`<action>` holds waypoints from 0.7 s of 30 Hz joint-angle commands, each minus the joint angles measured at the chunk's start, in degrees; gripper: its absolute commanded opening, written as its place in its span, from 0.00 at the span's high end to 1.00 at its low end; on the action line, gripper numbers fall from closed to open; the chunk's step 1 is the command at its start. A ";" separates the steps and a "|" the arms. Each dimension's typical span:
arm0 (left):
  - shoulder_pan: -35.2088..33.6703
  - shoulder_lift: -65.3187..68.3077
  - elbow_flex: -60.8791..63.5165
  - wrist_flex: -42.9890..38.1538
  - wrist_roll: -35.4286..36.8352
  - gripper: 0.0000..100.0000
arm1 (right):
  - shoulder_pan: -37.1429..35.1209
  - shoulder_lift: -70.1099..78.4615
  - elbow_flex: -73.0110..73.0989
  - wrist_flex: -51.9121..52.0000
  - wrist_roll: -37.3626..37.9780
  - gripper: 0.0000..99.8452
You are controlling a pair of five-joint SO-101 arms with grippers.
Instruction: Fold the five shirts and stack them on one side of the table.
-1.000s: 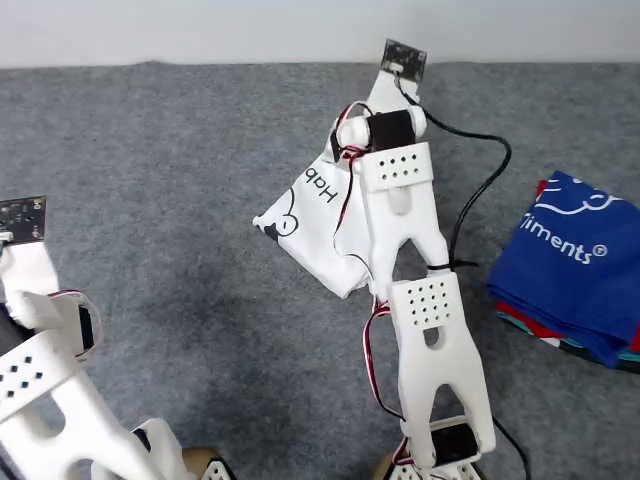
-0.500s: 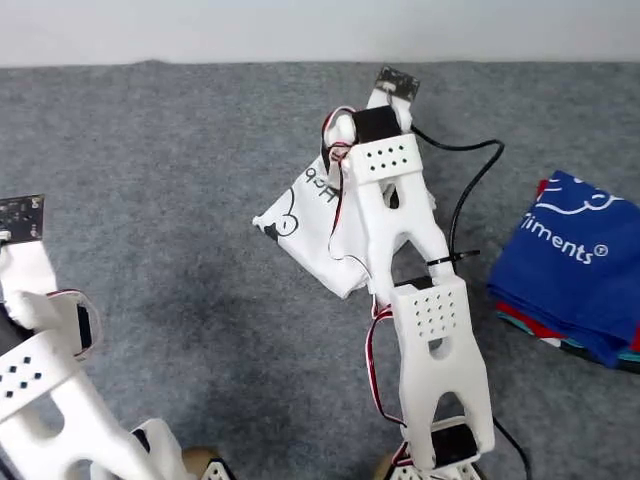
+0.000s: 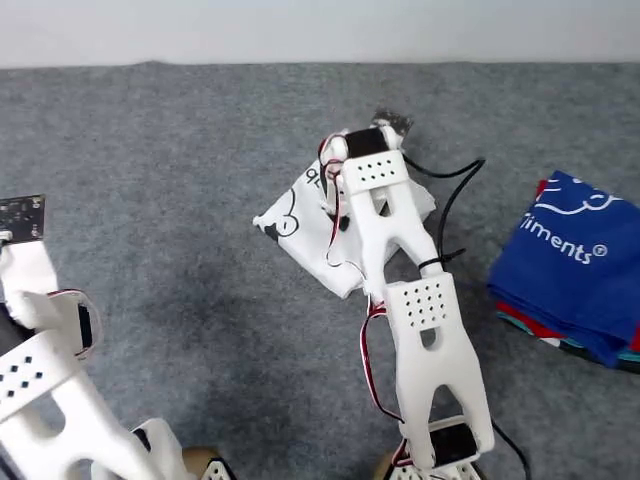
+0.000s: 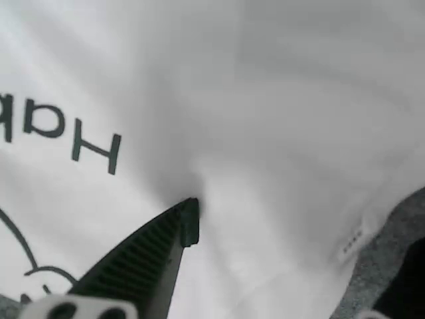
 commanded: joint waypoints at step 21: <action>0.18 -0.88 -0.13 -1.05 -0.44 1.00 | 7.25 4.70 -7.47 4.26 11.69 0.99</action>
